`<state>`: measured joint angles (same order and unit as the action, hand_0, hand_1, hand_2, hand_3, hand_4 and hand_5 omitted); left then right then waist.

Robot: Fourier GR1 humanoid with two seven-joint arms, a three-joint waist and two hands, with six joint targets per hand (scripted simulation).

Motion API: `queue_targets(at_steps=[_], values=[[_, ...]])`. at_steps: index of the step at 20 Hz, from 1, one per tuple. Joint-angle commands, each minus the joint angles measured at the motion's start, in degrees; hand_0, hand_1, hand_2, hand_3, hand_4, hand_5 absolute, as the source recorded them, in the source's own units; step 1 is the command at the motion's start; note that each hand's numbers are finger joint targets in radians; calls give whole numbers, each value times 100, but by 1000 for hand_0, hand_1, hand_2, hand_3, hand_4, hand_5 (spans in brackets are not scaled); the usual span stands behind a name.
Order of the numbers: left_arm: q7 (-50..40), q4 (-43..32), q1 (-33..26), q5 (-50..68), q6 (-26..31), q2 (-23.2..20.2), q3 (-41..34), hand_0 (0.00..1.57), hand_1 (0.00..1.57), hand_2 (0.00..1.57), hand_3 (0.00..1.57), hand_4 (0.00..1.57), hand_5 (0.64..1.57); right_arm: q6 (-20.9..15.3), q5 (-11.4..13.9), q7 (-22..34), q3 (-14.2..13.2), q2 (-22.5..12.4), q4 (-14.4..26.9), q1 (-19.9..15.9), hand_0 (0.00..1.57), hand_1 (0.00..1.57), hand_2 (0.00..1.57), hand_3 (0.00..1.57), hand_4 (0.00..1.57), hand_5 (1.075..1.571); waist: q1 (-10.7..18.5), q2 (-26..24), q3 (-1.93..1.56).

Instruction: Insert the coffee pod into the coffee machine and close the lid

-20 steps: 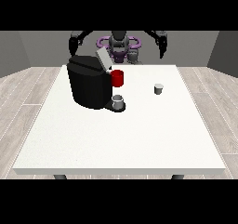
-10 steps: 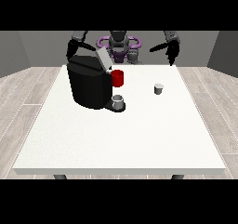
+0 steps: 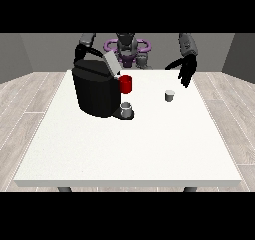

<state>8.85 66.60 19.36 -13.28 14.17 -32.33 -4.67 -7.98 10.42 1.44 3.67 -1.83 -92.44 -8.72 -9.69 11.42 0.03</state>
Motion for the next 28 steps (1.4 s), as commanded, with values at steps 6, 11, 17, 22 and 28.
queue_targets(at_steps=[6,11,17,22,28], values=[[653,-1463,733,-711,-106,-234,2,0,0,0,0,0,1571,-224,332,285,228,129,67,-199,0,0,0,0,0,1571,-102,540,1],[579,-1818,1153,-1207,-366,-31,226,0,0,423,0,0,1571,-378,120,397,296,181,327,-436,0,0,0,0,0,1571,-6,426,-1],[694,-2006,1182,-1865,-1507,429,442,839,839,918,756,298,1571,-78,-12,-145,113,32,663,-410,0,0,0,0,0,1571,-95,582,-2],[864,-2302,1438,-2385,-1603,201,647,941,941,1039,871,429,1571,-92,106,64,151,51,818,-574,0,0,0,0,0,1571,-111,579,-1],[539,-2503,1516,-3026,-1293,303,1182,912,912,1036,891,335,1571,55,-83,225,136,142,1122,-800,0,0,0,0,0,1571,-48,360,-3]])
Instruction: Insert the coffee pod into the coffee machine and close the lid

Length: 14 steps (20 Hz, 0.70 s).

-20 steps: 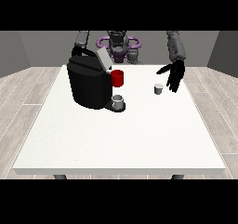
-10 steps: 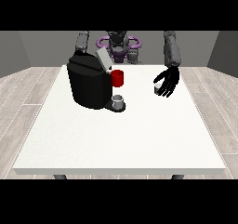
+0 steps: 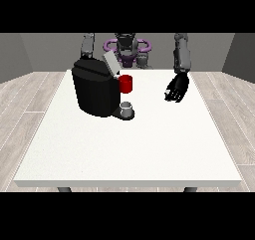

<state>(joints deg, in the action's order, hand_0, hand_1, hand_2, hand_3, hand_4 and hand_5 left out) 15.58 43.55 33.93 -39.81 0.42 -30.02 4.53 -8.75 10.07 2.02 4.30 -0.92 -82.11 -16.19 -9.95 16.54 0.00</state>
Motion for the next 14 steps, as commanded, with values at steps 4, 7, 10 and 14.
queue_targets(at_steps=[4,7,10,14], values=[[70,-621,215,-485,177,-195,89,789,789,960,845,392,1571,58,-140,-215,-19,58,136,249,0,0,0,0,0,1571,-139,-86,1],[321,-734,261,-557,375,-182,108,792,792,979,866,399,1571,66,-217,-124,-295,-85,348,30,0,0,0,0,0,1571,70,-201,1],[466,-988,265,-654,94,-23,45,1036,1036,1121,1006,395,1571,164,-202,184,-58,-144,56,221,0,0,0,0,0,1571,-74,-341,3],[541,-900,444,-522,228,174,-59,1277,1277,1311,1244,496,1571,-353,321,-74,47,-31,469,418,0,0,0,0,0,1571,49,-419,2]])
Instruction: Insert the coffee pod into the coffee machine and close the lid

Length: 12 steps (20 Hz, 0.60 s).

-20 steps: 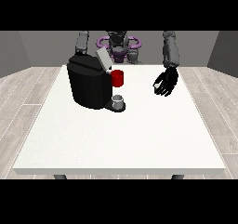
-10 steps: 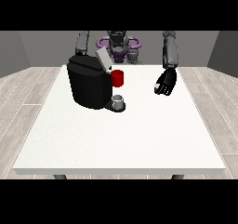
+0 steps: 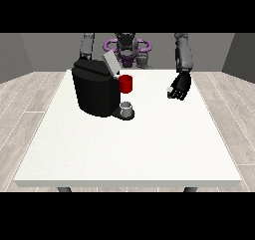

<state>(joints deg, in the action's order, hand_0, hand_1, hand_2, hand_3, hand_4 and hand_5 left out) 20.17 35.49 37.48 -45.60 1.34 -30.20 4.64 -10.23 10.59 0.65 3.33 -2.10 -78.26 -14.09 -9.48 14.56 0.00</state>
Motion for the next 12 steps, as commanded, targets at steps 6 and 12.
queue_targets(at_steps=[6,12], values=[[43,136,428,435,801,358,-330,1447,1447,1431,1354,530,1571,31,-2,-190,-219,-112,612,136,0,0,0,0,0,1571,146,-544,-1],[-344,358,1160,449,1717,290,-304,1402,1402,1390,1329,542,1571,-61,159,-473,-147,-30,1045,46,0,0,0,0,0,1571,135,-721,-3]])
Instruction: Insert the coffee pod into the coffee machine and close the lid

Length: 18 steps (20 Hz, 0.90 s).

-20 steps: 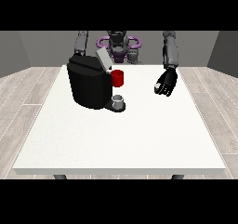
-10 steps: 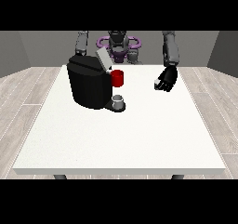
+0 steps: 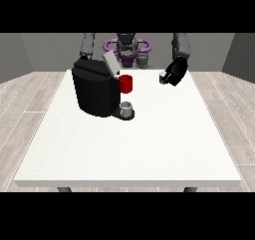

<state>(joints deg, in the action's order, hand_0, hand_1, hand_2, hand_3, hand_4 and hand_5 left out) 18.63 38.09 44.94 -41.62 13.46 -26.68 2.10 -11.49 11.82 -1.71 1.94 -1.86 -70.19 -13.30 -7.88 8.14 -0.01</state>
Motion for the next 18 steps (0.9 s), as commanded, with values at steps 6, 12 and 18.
queue_targets(at_steps=[6,12,18], values=[[-920,500,165,-165,486,1022,339,1418,1418,1400,1334,534,1571,-18,-105,219,-211,49,431,-107,0,0,0,0,0,1571,214,-692,-1],[-1043,515,771,66,952,742,-73,1416,1416,1421,1378,537,1571,386,-299,26,-125,-24,128,-27,0,0,0,0,0,1571,-138,-711,0],[-1714,411,1802,342,1182,582,-628,1202,1202,1240,1256,491,1571,331,-392,-232,-425,-237,142,-479,0,0,0,0,0,1571,-436,-189,-2]])
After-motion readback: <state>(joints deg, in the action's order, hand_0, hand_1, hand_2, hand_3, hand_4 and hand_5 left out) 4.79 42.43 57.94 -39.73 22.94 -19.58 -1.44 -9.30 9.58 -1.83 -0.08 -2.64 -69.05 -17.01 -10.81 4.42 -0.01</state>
